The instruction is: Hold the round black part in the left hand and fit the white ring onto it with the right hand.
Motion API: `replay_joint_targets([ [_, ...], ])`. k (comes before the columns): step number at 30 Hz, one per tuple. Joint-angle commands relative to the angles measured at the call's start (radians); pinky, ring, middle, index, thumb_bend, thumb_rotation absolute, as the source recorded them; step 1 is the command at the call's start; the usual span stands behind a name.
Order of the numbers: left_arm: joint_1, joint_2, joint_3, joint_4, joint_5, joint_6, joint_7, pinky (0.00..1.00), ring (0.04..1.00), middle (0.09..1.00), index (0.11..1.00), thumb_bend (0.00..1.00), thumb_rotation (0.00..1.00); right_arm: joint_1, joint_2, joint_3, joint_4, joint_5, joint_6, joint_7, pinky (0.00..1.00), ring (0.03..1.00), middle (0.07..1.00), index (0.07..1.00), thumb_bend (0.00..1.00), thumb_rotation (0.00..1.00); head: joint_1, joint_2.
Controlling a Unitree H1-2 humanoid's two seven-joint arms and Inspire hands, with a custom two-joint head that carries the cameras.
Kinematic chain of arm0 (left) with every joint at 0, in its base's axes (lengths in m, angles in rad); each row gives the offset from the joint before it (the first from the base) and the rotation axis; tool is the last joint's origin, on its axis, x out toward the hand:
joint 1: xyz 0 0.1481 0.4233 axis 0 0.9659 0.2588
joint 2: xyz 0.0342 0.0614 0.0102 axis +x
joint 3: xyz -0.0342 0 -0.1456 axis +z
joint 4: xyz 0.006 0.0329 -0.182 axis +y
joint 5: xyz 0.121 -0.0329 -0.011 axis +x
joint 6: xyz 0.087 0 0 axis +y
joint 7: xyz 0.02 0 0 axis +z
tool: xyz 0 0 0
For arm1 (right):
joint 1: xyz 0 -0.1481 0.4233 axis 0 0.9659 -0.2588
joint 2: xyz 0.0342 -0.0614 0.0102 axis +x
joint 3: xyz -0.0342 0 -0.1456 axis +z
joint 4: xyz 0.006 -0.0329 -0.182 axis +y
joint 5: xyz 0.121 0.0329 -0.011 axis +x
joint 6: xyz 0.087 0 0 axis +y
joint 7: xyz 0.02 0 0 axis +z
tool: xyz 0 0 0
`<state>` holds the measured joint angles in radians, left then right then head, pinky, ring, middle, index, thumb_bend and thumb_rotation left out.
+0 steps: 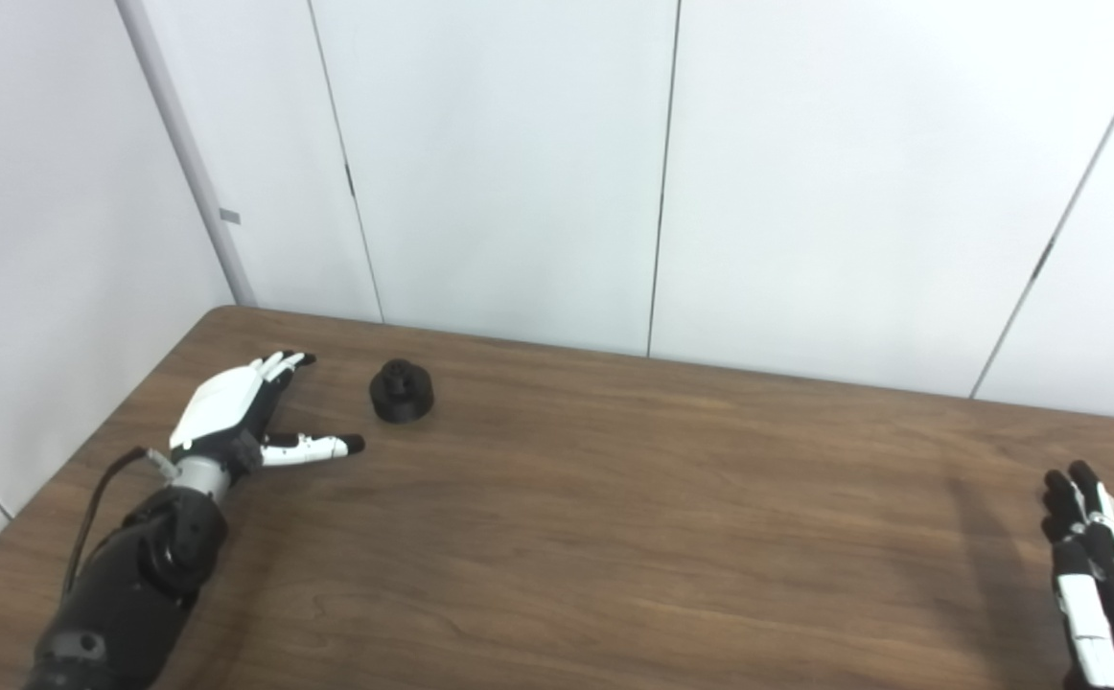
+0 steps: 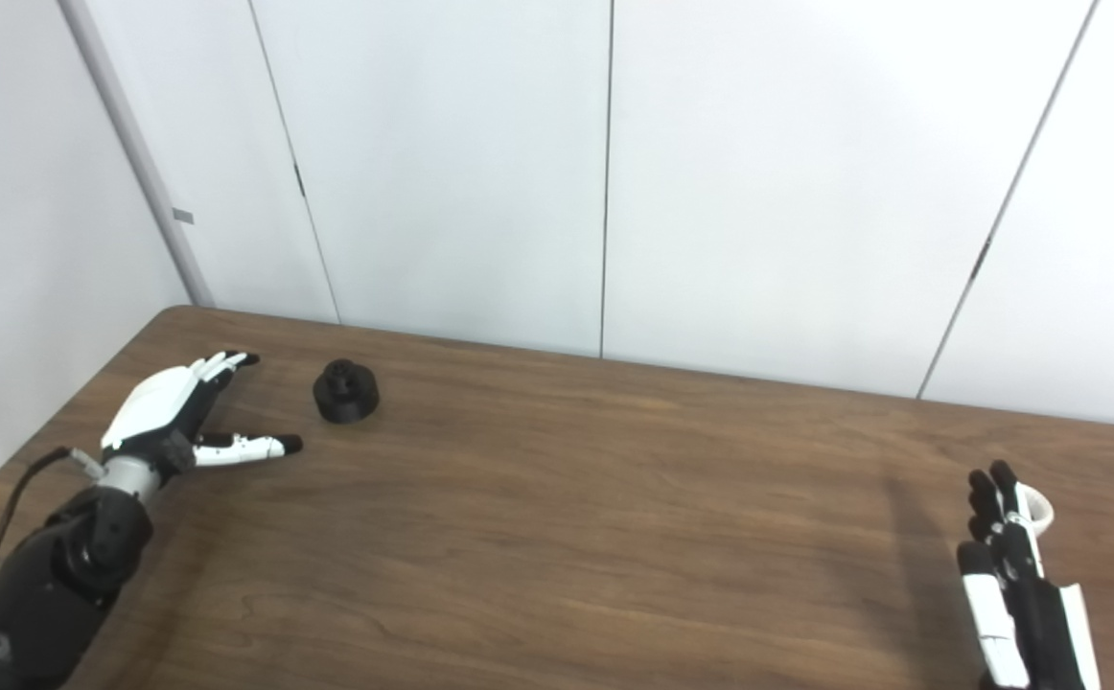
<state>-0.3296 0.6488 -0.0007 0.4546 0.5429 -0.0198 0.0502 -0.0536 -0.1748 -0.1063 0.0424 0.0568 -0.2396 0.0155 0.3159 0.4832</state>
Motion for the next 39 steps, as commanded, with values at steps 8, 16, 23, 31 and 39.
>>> replay_joint_targets([
  [8, -0.066, 0.066, -0.025, -0.045, 0.008, 0.029, -0.065, 1.00, 1.000, 0.985, 0.917, 1.00, 0.46, 0.021, -0.003, 0.000, 0.043, 0.002, -0.011, 0.015, 0.99, 0.973, 0.966, 0.994, 0.58, 0.85, 0.015, 0.000],
  [16, -0.079, 0.078, -0.038, -0.028, 0.011, -0.028, -0.032, 1.00, 0.995, 0.969, 0.904, 1.00, 0.28, 0.024, 0.003, 0.001, 0.033, 0.005, -0.003, 0.016, 1.00, 0.974, 0.966, 0.994, 0.59, 0.85, 0.013, 0.003],
  [23, -0.088, 0.068, -0.056, -0.015, 0.020, -0.057, -0.009, 1.00, 0.987, 0.951, 0.876, 1.00, 0.17, 0.029, 0.001, -0.003, 0.037, 0.007, -0.018, 0.017, 1.00, 0.973, 0.967, 0.999, 0.50, 0.85, 0.017, 0.004],
  [31, -0.102, 0.065, -0.060, -0.006, 0.014, -0.083, -0.004, 1.00, 0.981, 0.944, 0.873, 1.00, 0.09, 0.032, 0.003, -0.007, 0.024, 0.017, -0.006, 0.017, 1.00, 0.979, 0.969, 0.999, 0.52, 0.84, 0.015, 0.009],
  [39, -0.103, 0.036, -0.068, -0.015, 0.019, -0.055, -0.007, 1.00, 0.970, 0.930, 0.852, 1.00, 0.38, 0.032, 0.000, -0.008, 0.031, 0.017, -0.018, 0.018, 0.99, 0.969, 0.972, 0.998, 0.52, 0.84, 0.017, 0.008],
])
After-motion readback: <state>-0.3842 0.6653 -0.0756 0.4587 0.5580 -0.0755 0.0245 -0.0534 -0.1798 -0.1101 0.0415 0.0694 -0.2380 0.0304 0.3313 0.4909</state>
